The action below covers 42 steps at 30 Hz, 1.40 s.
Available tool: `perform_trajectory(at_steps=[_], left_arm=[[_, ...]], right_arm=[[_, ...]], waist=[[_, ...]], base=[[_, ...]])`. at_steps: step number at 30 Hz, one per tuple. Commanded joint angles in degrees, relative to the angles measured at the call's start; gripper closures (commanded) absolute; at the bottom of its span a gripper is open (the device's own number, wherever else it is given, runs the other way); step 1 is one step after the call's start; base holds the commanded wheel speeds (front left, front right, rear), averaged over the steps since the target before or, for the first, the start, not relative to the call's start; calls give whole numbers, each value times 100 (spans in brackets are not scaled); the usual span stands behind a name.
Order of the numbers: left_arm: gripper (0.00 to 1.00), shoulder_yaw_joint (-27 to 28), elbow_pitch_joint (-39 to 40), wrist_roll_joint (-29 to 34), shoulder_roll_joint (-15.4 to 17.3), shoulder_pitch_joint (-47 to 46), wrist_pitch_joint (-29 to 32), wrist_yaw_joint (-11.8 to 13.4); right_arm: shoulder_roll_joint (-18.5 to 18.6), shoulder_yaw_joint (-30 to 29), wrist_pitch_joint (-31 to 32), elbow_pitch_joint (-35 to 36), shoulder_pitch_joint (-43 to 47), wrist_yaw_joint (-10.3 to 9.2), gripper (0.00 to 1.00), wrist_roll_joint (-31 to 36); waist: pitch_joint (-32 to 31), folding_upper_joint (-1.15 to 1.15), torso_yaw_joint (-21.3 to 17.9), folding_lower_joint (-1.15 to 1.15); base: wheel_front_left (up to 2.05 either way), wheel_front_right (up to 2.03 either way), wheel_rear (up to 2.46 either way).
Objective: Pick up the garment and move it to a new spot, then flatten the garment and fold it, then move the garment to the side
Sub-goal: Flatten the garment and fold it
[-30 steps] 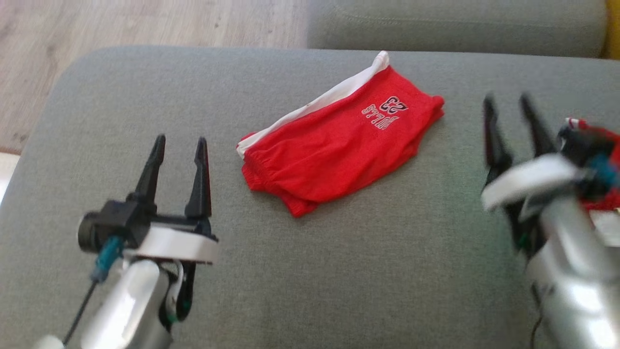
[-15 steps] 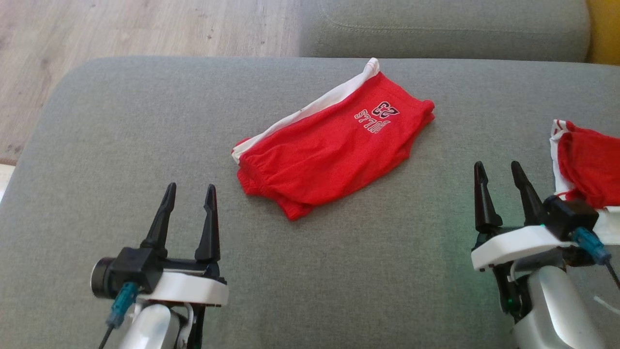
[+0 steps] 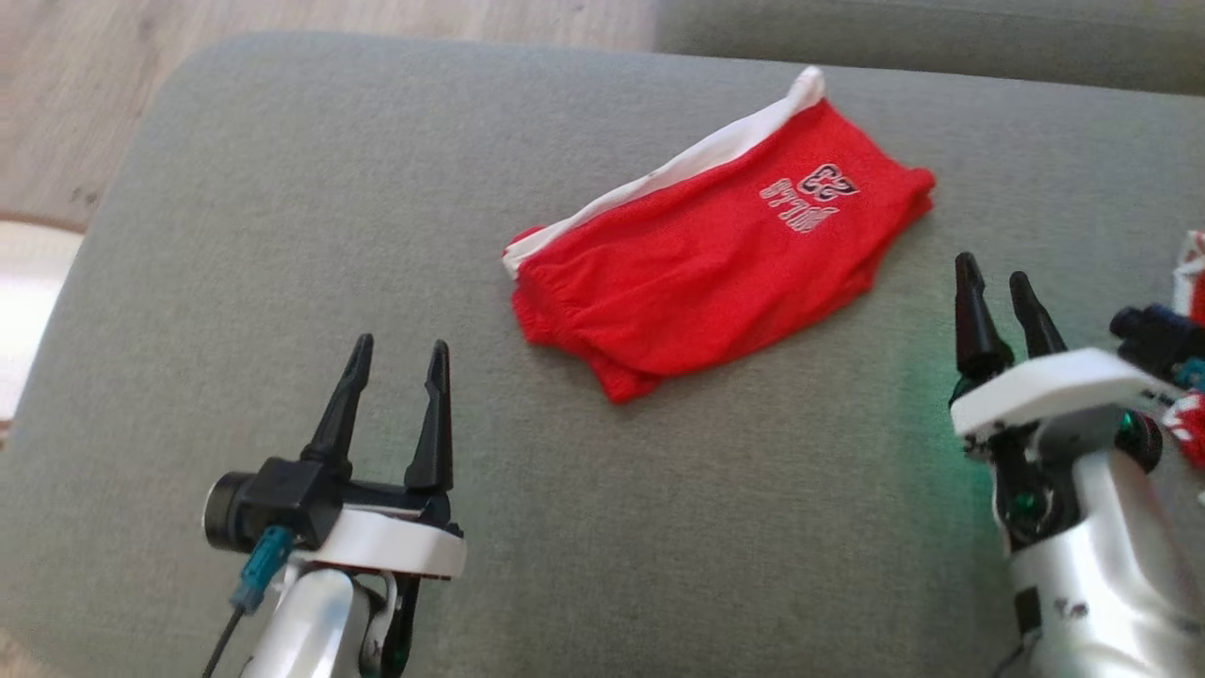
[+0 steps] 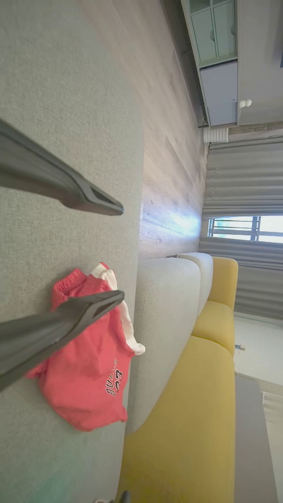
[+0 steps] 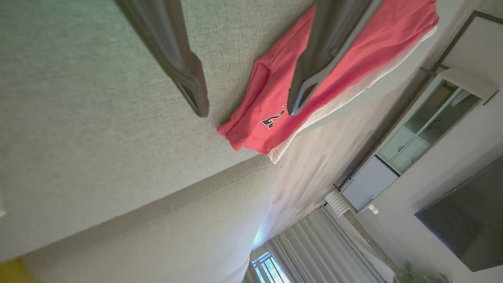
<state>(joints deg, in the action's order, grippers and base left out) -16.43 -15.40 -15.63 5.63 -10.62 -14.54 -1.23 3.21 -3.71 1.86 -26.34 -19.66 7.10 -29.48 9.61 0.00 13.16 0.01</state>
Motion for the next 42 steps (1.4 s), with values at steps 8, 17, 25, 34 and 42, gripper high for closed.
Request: perform_trajectory(at_steps=[8,17,25,34,42], left_arm=[[0,320,-37,30,-144,-341,-46,-138],[0,240,-243,124,-221,-453,-46,-263],[0,221,-288,63,-261,-551,-46,-322],[0,114,-254,-71,-273,-646,-46,-311],[0,32,-284,-124,-274,-670,-46,-246]], right_arm=[[-33,-526,745,-1158,-1141,39,0,-699],[-31,-1533,1059,-2765,-2112,39,0,-503],[208,-2117,1045,-3801,-2734,39,0,371],[435,-2502,915,-4416,-3288,39,0,934],[401,-2622,585,-4548,-3536,39,100,1223]], waist=[[255,0,547,-1],[490,0,1044,-1],[731,0,1364,-1],[891,0,1547,-1],[853,0,1527,-1]], base=[[0,0,0],[0,0,0],[0,0,0],[0,0,0],[0,0,0]])
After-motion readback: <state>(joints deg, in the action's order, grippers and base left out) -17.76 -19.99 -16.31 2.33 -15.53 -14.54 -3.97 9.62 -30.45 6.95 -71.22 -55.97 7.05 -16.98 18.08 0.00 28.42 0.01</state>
